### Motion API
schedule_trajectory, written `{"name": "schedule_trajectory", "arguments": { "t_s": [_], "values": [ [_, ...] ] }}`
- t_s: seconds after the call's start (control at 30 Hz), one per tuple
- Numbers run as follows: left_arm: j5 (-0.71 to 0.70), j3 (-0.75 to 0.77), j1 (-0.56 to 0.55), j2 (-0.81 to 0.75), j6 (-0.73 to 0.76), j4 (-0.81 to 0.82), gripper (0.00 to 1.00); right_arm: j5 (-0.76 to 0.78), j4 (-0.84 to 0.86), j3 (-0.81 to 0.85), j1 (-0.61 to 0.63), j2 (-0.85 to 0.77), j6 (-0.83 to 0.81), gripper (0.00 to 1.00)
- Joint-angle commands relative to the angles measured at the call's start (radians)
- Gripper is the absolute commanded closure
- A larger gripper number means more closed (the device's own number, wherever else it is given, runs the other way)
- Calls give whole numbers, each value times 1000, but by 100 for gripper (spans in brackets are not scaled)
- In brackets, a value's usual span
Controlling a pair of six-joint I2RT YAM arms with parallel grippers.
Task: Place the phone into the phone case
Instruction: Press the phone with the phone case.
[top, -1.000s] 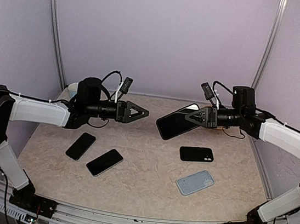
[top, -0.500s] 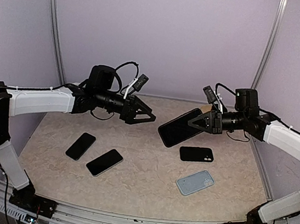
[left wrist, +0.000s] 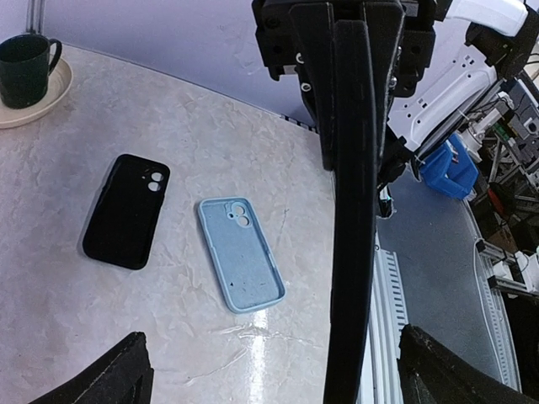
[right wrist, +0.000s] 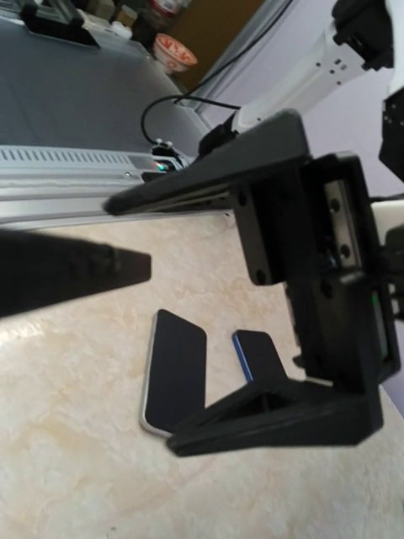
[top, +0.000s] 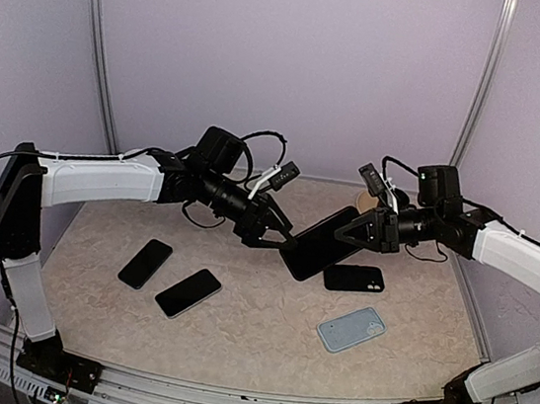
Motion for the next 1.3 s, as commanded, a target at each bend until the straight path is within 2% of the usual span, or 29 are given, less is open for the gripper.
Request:
{"name": "schedule_trajectory", "arguments": {
  "t_s": [0.0,0.07,0.2,0.57,0.77,0.8,0.83,0.87,0.97,1.03,1.17,1.27],
  "values": [
    [24,54,-23,40,53,-80,3,-40,4,26,21,10,-31,100],
    [27,64,-30,51,62,-100,7,-39,7,30,23,14,-32,100],
    [36,63,-32,58,65,-114,25,-43,8,34,25,22,-33,100],
    [86,69,-34,76,51,-110,98,-40,-14,52,31,55,-62,100],
    [110,36,-32,71,13,-58,100,-39,16,55,31,61,-45,100],
    [110,21,-31,58,-5,-30,100,-36,29,54,31,63,-36,95],
    [108,0,-27,50,-43,11,100,-28,36,54,31,64,-31,85],
    [109,-22,-23,38,-80,62,100,-16,41,53,30,66,-22,65],
    [94,-111,-6,-6,-210,271,100,36,82,41,14,75,30,35],
    [79,-162,1,-31,-284,379,100,39,137,20,-5,77,84,25],
    [30,-254,7,-84,-394,555,100,59,283,-40,-30,62,189,12],
    [-4,-309,8,-117,-473,679,100,106,341,-74,-32,46,231,8]
  ]
}}
